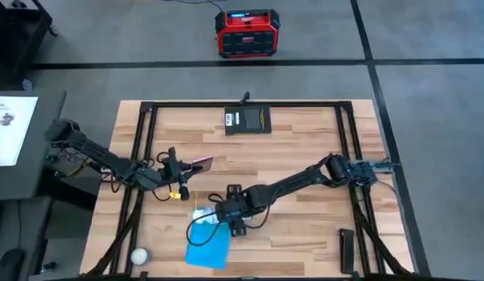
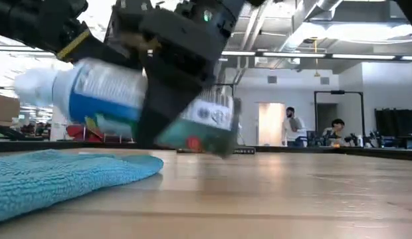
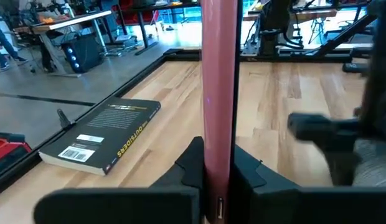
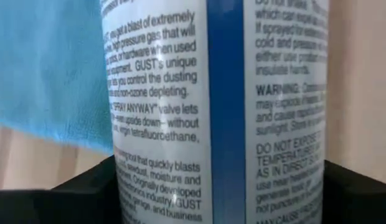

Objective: Apply microfiber cloth
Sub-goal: Adjust the spray bottle on the table

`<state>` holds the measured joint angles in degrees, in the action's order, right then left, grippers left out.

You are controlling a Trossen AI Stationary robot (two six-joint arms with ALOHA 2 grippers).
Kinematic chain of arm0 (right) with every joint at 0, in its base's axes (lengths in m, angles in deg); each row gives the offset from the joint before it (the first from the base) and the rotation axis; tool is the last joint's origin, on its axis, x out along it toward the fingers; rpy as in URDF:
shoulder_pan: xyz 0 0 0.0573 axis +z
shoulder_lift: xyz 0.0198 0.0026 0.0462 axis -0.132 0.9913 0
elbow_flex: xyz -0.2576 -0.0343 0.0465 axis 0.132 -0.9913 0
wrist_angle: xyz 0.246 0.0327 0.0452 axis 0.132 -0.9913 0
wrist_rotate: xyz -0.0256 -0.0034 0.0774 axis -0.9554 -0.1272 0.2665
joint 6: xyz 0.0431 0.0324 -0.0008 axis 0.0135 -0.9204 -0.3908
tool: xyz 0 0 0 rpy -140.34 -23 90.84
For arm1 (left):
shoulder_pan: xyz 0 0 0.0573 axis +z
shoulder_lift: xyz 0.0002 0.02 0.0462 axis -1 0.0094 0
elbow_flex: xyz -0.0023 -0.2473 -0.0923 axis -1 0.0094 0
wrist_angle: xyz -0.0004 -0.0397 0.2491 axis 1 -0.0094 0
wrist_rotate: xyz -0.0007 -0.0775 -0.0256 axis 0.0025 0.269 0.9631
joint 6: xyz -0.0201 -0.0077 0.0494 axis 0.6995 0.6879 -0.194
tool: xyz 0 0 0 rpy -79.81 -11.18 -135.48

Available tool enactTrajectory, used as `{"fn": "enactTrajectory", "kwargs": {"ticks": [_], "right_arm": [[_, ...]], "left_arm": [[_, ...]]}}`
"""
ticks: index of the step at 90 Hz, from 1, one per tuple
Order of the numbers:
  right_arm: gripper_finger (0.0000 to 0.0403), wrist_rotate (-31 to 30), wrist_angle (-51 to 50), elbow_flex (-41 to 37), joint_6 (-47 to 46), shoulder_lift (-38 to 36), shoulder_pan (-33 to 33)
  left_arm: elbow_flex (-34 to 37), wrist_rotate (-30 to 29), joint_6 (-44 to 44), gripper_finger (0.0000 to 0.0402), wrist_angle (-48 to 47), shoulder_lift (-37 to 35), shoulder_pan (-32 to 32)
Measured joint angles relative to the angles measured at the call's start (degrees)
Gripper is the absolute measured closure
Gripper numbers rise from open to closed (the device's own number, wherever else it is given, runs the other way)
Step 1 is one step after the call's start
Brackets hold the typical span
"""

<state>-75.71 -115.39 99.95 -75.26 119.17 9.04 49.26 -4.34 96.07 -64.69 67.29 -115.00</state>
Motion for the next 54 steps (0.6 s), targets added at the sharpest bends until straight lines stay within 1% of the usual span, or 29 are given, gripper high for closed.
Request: {"fn": "enactTrajectory", "kwargs": {"ticks": [14, 25, 41, 54], "right_arm": [[0.0121, -7.17, 1.55, -0.2, 2.2, -6.69, 0.13], [0.0121, -16.36, 1.3, -4.09, 2.74, -13.03, 0.91], [0.0121, -28.21, 4.05, -15.63, 0.35, -26.05, 2.9], [0.0121, -40.17, 4.5, -27.88, -5.64, -37.77, 5.73]], "left_arm": [[0.07, -0.7, -0.55, 0.0394, 0.12, -1.12, -0.39], [0.04, -1.69, -1.65, 0.0394, 0.11, -3.04, -1.76], [0.04, -2.6, -2.72, 0.0395, 0.01, -5.48, -3.34], [0.04, -3.48, -2.76, 0.0395, -0.57, -5.74, -4.14]]}}
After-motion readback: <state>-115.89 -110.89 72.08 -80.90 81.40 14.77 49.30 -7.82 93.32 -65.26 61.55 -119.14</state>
